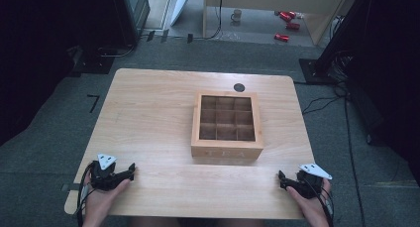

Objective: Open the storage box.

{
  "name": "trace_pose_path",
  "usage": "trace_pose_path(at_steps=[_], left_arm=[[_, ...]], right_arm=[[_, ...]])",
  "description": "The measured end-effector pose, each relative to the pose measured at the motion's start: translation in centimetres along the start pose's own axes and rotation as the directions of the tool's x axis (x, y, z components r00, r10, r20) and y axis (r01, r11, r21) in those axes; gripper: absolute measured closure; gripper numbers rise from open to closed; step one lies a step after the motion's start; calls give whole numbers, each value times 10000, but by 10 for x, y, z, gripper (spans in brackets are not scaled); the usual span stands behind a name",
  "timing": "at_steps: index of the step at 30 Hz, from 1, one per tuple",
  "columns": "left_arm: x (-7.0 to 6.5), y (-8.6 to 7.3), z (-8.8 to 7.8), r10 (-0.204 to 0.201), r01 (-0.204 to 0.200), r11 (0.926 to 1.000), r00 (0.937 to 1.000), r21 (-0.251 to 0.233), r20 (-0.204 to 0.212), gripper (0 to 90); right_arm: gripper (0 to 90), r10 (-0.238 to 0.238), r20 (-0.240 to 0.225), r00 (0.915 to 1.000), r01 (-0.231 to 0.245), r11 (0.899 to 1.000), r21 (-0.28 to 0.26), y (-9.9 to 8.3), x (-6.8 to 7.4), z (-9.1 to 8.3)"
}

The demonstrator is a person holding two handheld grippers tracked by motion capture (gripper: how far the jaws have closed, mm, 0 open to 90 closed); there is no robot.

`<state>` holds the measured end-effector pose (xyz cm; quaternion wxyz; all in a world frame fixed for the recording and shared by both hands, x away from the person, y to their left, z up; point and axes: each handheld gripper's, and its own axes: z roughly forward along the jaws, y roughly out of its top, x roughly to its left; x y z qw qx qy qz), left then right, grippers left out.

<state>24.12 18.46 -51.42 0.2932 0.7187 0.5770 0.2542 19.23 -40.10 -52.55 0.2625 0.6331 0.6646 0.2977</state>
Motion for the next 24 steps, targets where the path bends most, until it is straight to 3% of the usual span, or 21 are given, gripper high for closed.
trace_pose_path(at_steps=[4, 12, 14, 17, 24], left_arm=[[-7, 3, 0, 161, -161, 9999, 9999, -42, 57, 151], [-35, 14, -4, 229, -185, 9989, 9945, -436, 1026, 151], [-43, 20, -3, 427, -371, 9982, 9913, -466, 1246, 152], [-56, 26, -2, 416, -311, 9974, 9848, -644, 1689, 152], [-83, 39, 3, 805, -657, 9953, 9700, -714, 2292, 153]], right_arm=[[100, -1, 2, 10000, 1, 10000, 0, 0, 0, 0], [117, 59, 15, 10000, -59, 10000, 47, 1, 0, -1], [128, 161, 0, 9999, -161, 9999, 43, 2, 0, -2], [134, 569, -200, 9982, -573, 9982, -164, 7, -3, -7], [143, 1076, -581, 9925, -1118, 9910, -736, 18, -3, -20]])
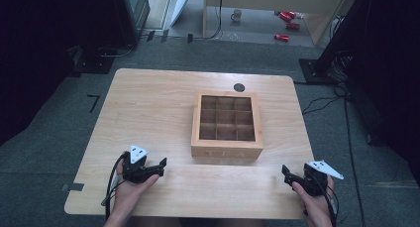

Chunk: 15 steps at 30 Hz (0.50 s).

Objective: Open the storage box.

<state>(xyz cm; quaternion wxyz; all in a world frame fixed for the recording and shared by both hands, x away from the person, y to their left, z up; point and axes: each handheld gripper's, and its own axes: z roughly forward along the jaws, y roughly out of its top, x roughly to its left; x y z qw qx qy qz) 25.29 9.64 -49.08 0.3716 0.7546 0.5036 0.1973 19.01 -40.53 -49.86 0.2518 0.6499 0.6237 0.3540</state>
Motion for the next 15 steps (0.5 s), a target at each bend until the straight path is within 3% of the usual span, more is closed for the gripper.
trace_pose_path(at_steps=[7, 15], left_arm=[[-22, 11, 9, 364, -364, 9993, 9987, -3, 365, 163], [-45, 21, 19, 563, -559, 9984, 9943, -65, 902, 205]], right_arm=[[148, 23, -284, 9996, -34, 9993, -377, 10, 8, -5], [150, -464, -574, 9973, 438, 9980, -455, 24, 27, -1]])
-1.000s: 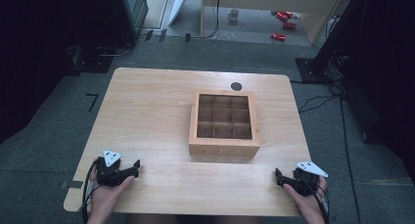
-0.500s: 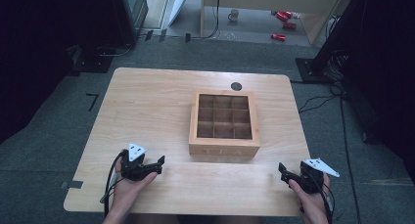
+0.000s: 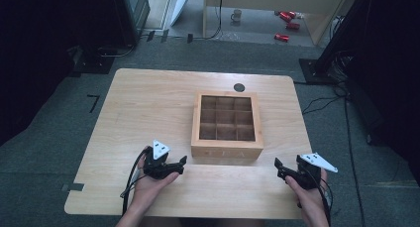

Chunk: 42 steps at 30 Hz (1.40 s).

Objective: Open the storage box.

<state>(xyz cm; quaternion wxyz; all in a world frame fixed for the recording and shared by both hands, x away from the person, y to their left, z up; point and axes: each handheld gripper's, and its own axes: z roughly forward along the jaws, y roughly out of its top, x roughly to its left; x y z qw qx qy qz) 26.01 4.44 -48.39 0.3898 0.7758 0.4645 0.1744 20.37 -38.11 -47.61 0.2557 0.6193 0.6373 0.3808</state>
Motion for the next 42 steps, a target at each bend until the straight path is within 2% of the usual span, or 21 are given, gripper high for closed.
trace_pose_path(at_steps=[5, 7, 13, 19, 23, 29, 31, 35, 42], left_arm=[[-9, 5, 5, 9, -7, 10000, 9997, -58, 249, 256], [-12, 8, 6, 48, -46, 10000, 9997, -80, 258, 316], [-20, 14, 11, 25, -18, 9998, 9993, -188, 376, 406], [-24, 19, 16, -61, 78, 9996, 9979, -259, 644, 549], [-27, 22, 18, 54, -29, 9997, 9956, -261, 939, 611], [-27, 24, 16, -44, 69, 9997, 9941, -225, 1086, 630], [-26, 25, 14, -88, 120, 9995, 9936, -283, 1130, 662], [-25, 26, 14, -48, 70, 9998, 9932, -184, 1163, 671], [-24, 28, 11, -109, 179, 9985, 9915, -525, 1297, 670]], right_arm=[[150, -220, -278, 9994, 219, 9998, -29, 7, 14, 6], [150, -288, -392, 9988, 287, 9996, -38, 9, 19, 8], [152, -496, -634, 9968, 493, 9988, -76, 15, 32, 15], [155, -502, -857, 9950, 497, 9987, -87, 17, 37, 22], [156, -506, -1024, 9935, 505, 9987, -35, 18, 40, 28], [155, -522, -1330, 9897, 535, 9985, 65, 16, 45, 35], [155, -543, -1429, 9883, 553, 9985, 27, 15, 46, 36], [155, -624, -1484, 9870, 641, 9979, 67, 12, 49, 39], [182, -652, -1496, 9866, 653, 9979, -43, 13, 52, 41]])
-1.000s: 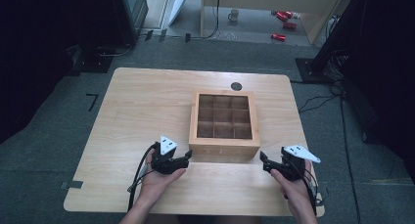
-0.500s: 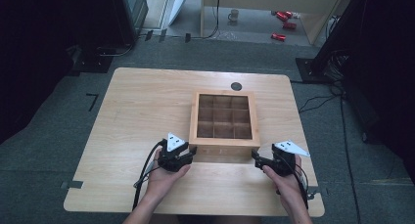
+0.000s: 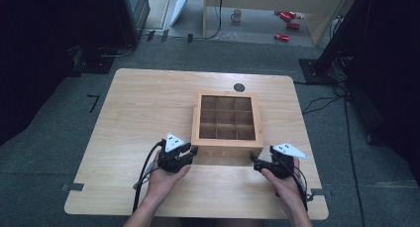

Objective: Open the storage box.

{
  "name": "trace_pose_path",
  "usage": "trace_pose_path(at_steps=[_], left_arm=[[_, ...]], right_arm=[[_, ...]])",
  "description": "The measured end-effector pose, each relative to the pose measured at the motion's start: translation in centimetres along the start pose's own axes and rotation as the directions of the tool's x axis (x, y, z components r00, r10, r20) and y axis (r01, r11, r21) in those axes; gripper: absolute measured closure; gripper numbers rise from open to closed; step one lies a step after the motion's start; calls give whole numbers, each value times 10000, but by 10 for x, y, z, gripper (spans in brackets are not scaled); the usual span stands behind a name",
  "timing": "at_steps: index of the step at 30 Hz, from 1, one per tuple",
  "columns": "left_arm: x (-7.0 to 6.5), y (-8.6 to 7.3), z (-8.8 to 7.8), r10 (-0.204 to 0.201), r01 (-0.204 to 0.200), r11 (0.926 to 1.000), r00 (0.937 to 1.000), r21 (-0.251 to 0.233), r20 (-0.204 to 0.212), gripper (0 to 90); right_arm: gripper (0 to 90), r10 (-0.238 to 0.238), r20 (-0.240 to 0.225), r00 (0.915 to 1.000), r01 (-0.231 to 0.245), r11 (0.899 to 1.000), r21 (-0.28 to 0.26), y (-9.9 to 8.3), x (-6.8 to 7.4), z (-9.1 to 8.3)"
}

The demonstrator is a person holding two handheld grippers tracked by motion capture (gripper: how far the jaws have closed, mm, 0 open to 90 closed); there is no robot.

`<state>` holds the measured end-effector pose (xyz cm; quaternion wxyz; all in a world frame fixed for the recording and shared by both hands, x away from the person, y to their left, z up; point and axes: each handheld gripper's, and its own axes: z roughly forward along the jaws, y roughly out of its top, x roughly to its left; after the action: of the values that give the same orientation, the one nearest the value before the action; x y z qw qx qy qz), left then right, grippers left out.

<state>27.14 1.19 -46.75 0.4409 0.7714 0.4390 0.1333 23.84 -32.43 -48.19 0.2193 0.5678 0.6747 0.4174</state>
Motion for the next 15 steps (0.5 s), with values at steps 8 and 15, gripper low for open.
trace_pose_path(at_steps=[8, 15], left_arm=[[1, 1, -1, 43, -43, 10000, 10000, -76, 36, 654], [0, 5, -3, 3, -2, 9997, 10000, -261, 41, 651]], right_arm=[[360, -19, -76, 10000, 15, 9986, -527, 2, -3, -2], [457, -415, -246, 9988, 387, 9940, -1019, 2, 0, -2]])
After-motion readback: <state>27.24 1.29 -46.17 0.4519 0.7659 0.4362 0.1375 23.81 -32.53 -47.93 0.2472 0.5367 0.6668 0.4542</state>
